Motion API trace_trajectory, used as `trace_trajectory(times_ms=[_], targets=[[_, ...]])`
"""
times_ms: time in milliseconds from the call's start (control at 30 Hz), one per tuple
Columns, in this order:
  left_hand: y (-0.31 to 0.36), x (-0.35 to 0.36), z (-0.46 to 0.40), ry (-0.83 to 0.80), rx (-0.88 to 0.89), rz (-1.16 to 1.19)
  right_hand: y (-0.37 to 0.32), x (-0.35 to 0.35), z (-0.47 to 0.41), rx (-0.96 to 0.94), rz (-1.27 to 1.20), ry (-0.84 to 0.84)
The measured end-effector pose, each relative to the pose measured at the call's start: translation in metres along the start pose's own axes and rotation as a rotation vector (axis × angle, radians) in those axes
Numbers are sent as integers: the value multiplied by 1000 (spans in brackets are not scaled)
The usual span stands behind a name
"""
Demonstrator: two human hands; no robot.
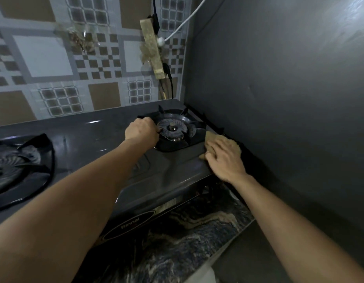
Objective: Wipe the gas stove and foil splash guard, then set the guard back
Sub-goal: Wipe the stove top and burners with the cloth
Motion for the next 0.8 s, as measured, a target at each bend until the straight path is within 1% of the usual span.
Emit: trace_trajectory(times_ms=[67, 133, 200, 267, 333, 400, 500, 533, 567, 633, 700, 800], targets=[[-1, -2, 1, -27, 41, -38, -9, 2, -1, 10, 5, 11], [-2, -3, 1, -68, 87, -60, -34, -1, 16, -36, -24, 31], [-2, -5, -1, -108, 110, -56, -71, -1, 42, -148, -87, 65], [-3, -8, -2, -143, 119, -37, -112, 4, 59, -265, -145, 64], [-2, -8, -2, -165, 142, -34, -147, 11, 62, -350, -144, 58], [-1, -9, -1, -181, 158, -22, -161, 14, 56, -378, -107, -1], [1, -13, 4, -273, 222, 43, -155, 15, 49, -420, -103, -118], [-3, -17, 5, -263, 231, 77, -153, 13, 52, -442, -118, -130], [-13, -24, 6, -214, 215, 108, -152, 10, 56, -460, -131, -131], [-49, -43, 4, -34, 134, 119, -155, 8, 63, -468, -125, -138], [-88, -60, 5, 96, 62, 45, -162, 10, 61, -490, -73, -178], [-136, -78, 9, 160, -4, -121, -185, 21, 44, -537, -40, -265]])
Point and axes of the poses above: each hand's wrist, its own z-axis away from the middle knuckle, its own x-axis out of the palm, y = z × x, the point moved 5 cm from there along -z, towards the middle knuckle, and after that the axes turned 9 degrees about y, right-handed, at the moved point
